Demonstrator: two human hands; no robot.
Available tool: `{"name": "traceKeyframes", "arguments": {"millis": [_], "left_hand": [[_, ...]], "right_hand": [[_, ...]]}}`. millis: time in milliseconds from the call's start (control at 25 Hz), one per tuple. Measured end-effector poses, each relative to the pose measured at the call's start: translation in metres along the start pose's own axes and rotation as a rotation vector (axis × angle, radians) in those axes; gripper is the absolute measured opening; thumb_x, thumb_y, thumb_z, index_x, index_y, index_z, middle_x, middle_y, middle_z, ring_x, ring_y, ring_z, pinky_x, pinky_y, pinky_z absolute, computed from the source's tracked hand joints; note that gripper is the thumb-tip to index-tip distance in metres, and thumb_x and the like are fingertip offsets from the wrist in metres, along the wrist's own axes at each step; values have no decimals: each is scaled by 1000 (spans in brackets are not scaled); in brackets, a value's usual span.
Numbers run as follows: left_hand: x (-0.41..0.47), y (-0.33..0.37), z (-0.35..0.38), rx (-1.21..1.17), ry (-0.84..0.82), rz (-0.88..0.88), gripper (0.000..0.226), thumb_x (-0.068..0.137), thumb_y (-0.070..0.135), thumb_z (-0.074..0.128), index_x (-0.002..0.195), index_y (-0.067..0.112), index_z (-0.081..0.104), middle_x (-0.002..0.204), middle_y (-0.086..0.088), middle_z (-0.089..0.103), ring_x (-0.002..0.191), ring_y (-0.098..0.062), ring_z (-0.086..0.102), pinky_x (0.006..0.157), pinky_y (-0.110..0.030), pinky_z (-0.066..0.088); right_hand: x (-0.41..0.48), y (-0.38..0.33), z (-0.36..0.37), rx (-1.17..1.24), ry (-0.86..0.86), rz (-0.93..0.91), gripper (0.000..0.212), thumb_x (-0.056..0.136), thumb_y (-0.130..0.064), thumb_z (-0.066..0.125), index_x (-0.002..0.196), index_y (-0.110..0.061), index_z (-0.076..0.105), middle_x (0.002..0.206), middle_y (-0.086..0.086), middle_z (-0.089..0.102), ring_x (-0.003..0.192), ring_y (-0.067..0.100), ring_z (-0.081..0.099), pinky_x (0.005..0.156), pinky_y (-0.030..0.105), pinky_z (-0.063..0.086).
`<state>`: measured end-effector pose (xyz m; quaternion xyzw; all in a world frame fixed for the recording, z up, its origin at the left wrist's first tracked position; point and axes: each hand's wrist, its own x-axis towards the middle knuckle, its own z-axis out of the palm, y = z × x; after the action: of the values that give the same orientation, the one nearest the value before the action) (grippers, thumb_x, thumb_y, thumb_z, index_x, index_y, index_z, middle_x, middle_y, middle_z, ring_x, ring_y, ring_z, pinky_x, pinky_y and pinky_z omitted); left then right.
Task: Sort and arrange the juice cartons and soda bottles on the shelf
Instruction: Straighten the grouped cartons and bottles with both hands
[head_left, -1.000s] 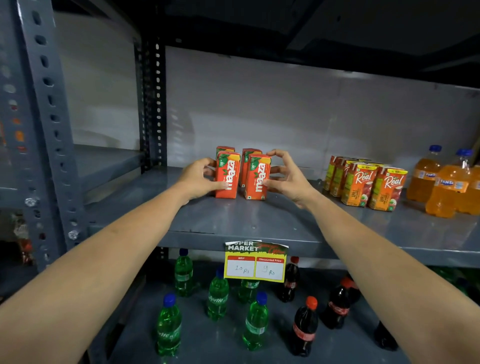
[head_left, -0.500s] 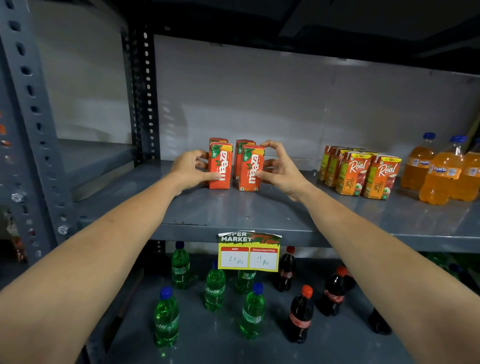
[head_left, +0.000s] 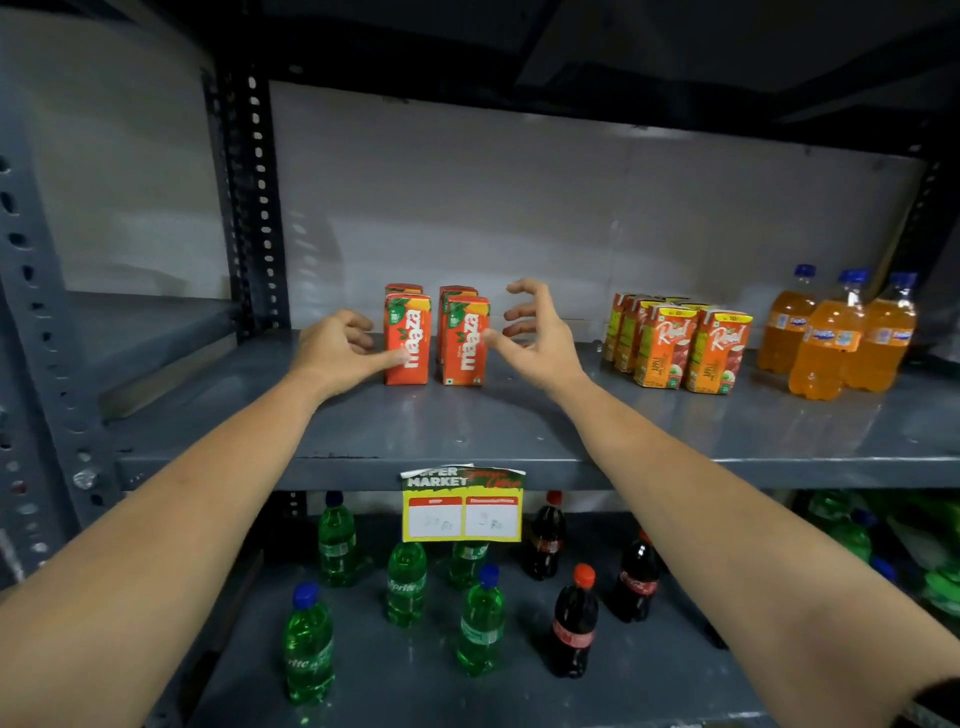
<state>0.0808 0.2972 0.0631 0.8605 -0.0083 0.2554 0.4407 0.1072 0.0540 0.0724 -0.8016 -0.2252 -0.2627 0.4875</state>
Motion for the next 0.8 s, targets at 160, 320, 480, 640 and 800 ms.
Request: {"name": "traceKeyframes", "arguments": {"millis": [160,320,480,640,800], "left_hand": [[-16,1,0,183,171,151,39,66,48,80,85,20,60,60,11,60,70,-20,63,76,-36,54],[-45,19,10,280,230,322,27,70,46,77,71,31,54,55,16,57,59,-16,61,65,-35,54],[-71,54,43,203,305,382,26,71,46,74,71,28,55,55,16,58,56,-6,58,61,-27,48],[-79,110,113,-44,230,367,19,74,32,77,74,18,63,63,5,63,63,-13,62,69,-29,51],[-62,164,201,0,121,264,34,74,39,76,95,14,68,97,-1,71,95,-16,65,86,-26,47]], "right_hand": [[-20,0,-13,-459,88,-113,26,78,-37,60,65,-19,47,63,-6,53,61,17,51,54,27,39],[-43,2,-44,-520,67,-117,37,72,-30,55,47,-18,30,43,-4,38,47,16,42,49,21,28],[-59,26,-110,-558,38,-166,40,69,-25,54,44,-18,24,41,-3,30,44,16,34,46,23,27],[-59,72,-199,-610,173,-122,31,71,-30,56,50,-24,34,51,-8,40,53,14,43,49,24,31],[-38,125,-256,-389,235,61,29,78,-30,69,95,-11,56,96,5,59,88,18,57,74,31,52]]}}
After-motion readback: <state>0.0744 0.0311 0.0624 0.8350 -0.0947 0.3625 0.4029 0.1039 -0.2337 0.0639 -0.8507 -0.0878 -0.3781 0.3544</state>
